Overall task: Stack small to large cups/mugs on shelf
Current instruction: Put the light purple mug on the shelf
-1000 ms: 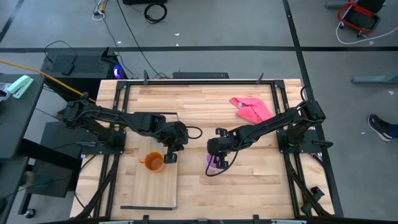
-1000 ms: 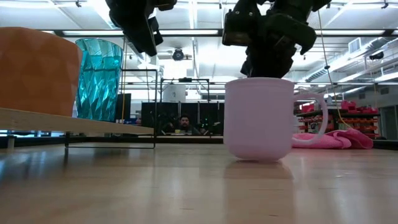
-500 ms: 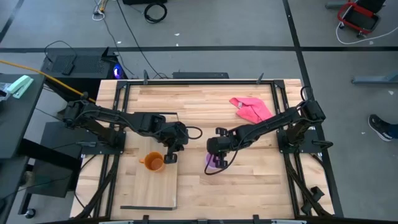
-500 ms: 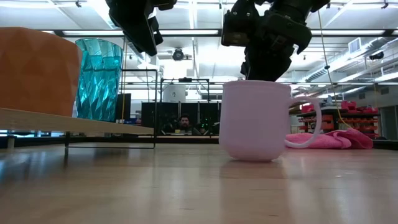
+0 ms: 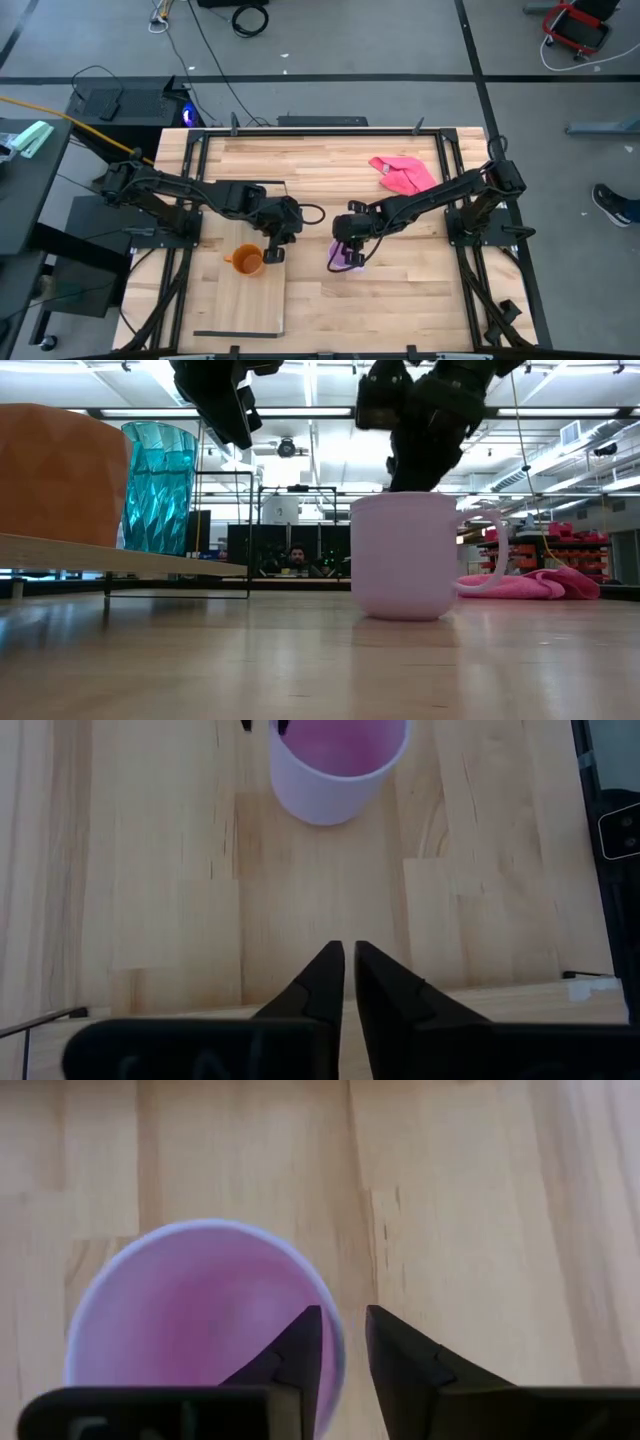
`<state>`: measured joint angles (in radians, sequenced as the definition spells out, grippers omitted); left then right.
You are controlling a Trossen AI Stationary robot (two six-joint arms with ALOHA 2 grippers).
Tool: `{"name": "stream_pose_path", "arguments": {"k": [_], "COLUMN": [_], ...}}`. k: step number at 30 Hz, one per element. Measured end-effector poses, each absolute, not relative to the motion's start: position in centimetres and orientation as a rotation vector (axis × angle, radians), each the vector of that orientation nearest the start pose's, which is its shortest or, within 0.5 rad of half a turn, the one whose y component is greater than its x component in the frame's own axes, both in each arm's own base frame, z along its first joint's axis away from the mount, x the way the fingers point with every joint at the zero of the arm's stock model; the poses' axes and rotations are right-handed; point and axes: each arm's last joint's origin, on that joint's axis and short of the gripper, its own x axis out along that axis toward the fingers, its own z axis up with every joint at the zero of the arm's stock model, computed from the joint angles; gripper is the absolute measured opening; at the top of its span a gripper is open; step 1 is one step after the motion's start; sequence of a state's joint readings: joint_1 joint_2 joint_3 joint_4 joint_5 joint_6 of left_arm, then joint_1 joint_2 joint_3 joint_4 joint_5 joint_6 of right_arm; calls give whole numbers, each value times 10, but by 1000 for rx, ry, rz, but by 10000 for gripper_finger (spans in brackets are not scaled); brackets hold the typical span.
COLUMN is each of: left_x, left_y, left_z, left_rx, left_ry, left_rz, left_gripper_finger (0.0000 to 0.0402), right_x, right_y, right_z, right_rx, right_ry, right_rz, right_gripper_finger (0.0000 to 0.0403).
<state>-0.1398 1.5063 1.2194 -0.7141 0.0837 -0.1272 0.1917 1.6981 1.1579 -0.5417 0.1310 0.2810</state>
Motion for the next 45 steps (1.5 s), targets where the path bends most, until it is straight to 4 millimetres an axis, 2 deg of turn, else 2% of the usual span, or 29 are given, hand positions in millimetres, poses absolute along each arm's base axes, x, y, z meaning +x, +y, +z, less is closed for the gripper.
{"name": "stream_pose_path", "arguments": {"k": [9,13,18,22,26,30,36,40,45], "left_x": [304,304,303,302,303,312,327,332,333], "left_y": [-45,-45,-48,-56,-73,-102,-126,-132,-132], "left_z": [274,274,274,274,272,260,241,231,227], "left_rx": [-88,-88,-103,-144,-188,-164,-106,-99,-96], "left_ry": [1013,1013,1015,1021,1012,990,951,949,964], "left_rz": [-140,-141,-137,-131,-146,-218,-298,-306,-306], "left_gripper_finger": [36,32,37,42,43,37,22,16,21], "right_x": [310,289,265,257,252,247,249,252,260], "right_y": [61,75,102,129,148,159,157,151,151], "right_z": [256,272,273,257,234,200,173,162,159], "right_rx": [167,203,215,206,203,174,200,220,225], "right_ry": [961,954,1013,1054,1078,1114,1049,1004,951], "right_rz": [-121,-148,-182,-189,-265,-335,-372,-354,-256], "right_gripper_finger": [92,84,45,7,10,5,3,2,2]}}
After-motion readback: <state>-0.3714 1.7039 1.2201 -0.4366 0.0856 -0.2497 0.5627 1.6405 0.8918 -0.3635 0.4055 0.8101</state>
